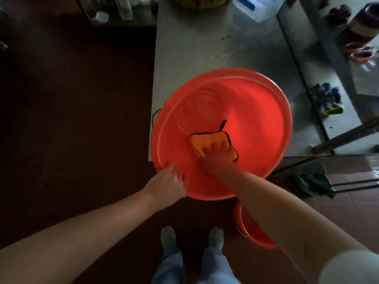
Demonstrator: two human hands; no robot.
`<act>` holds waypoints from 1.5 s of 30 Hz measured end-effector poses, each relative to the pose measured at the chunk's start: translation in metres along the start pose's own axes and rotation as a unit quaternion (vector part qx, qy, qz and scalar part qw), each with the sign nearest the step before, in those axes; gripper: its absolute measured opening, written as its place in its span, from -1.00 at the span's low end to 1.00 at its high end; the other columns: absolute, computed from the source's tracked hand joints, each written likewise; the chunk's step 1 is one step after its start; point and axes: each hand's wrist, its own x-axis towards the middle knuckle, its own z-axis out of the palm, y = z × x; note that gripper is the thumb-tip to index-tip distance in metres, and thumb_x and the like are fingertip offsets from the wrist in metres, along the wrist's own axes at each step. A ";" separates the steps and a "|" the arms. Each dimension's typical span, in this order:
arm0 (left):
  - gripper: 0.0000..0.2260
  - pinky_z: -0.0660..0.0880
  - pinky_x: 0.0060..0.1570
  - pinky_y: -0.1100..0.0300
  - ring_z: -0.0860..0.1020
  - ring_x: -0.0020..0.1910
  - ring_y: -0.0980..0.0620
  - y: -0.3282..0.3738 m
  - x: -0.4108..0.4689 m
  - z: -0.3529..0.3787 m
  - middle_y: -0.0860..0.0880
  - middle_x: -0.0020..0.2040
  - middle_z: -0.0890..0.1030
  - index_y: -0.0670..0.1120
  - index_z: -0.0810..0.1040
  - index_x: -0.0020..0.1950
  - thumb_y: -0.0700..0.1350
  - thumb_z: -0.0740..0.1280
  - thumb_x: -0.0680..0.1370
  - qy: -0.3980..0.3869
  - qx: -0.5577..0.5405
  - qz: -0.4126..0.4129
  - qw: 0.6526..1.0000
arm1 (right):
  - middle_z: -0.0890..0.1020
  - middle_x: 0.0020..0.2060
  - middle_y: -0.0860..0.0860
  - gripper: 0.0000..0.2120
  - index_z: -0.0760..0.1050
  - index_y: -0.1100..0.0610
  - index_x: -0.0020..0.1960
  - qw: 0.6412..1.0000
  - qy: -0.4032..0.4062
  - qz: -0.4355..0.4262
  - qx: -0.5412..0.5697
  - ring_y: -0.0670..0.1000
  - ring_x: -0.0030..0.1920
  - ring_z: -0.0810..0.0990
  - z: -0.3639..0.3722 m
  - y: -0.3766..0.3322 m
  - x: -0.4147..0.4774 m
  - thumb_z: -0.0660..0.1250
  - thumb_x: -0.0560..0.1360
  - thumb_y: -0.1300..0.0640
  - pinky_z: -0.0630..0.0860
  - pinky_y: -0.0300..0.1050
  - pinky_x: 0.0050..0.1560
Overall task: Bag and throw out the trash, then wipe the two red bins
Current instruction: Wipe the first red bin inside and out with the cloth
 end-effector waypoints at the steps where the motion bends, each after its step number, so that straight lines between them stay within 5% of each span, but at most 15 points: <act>1: -0.76 0.55 0.07 -0.05 0.66 -0.09 -0.18 0.001 0.000 0.001 -0.20 -0.08 0.68 -0.15 0.62 0.07 -0.02 0.27 0.60 0.001 -0.003 -0.008 1.000 | 0.18 0.58 0.15 -0.48 0.25 -0.12 0.56 1.000 -0.004 -0.001 -0.003 0.36 0.57 0.04 0.000 0.000 0.010 0.06 0.65 -0.24 -0.02 0.39 0.51; 11: -0.51 0.49 0.16 -0.10 0.62 0.05 -0.24 -0.007 -0.001 0.010 -0.28 0.06 0.65 -0.22 0.52 0.22 0.19 0.13 0.65 0.006 -0.012 0.005 1.000 | 0.20 0.58 -0.04 -0.51 0.28 -0.09 0.55 0.999 -0.034 -0.025 -0.023 0.35 0.56 0.05 -0.011 -0.004 0.007 0.05 0.63 -0.10 -0.03 0.42 0.49; 27: -0.46 0.44 0.21 -0.10 0.60 0.09 -0.23 -0.028 -0.011 0.008 -0.25 0.08 0.64 -0.17 0.50 0.24 0.29 0.15 0.62 0.006 0.003 0.011 1.000 | 0.10 0.61 -0.11 -0.43 0.13 -0.18 0.59 0.998 -0.044 -0.051 -0.012 0.27 0.57 0.02 -0.027 -0.001 -0.137 -0.05 0.62 -0.31 0.06 0.36 0.43; 34: -0.47 0.43 0.26 -0.12 0.60 0.11 -0.24 -0.034 -0.011 0.015 -0.26 0.11 0.64 -0.15 0.52 0.26 0.28 0.18 0.60 0.014 0.013 0.025 1.000 | 0.00 0.64 -0.12 -0.39 0.04 -0.18 0.61 0.995 -0.100 -0.012 -0.013 0.28 0.60 -0.05 -0.030 -0.012 -0.103 -0.08 0.60 -0.32 0.01 0.39 0.45; 45: -0.45 0.37 0.36 -0.14 0.58 0.20 -0.24 -0.028 0.005 0.003 -0.27 0.21 0.61 -0.14 0.50 0.35 0.27 0.14 0.63 -0.015 0.003 0.005 1.000 | 0.30 0.51 0.07 -0.48 0.30 -0.13 0.51 0.998 -0.047 -0.048 0.003 0.29 0.50 0.21 -0.026 0.020 0.003 0.10 0.59 -0.23 0.18 0.33 0.44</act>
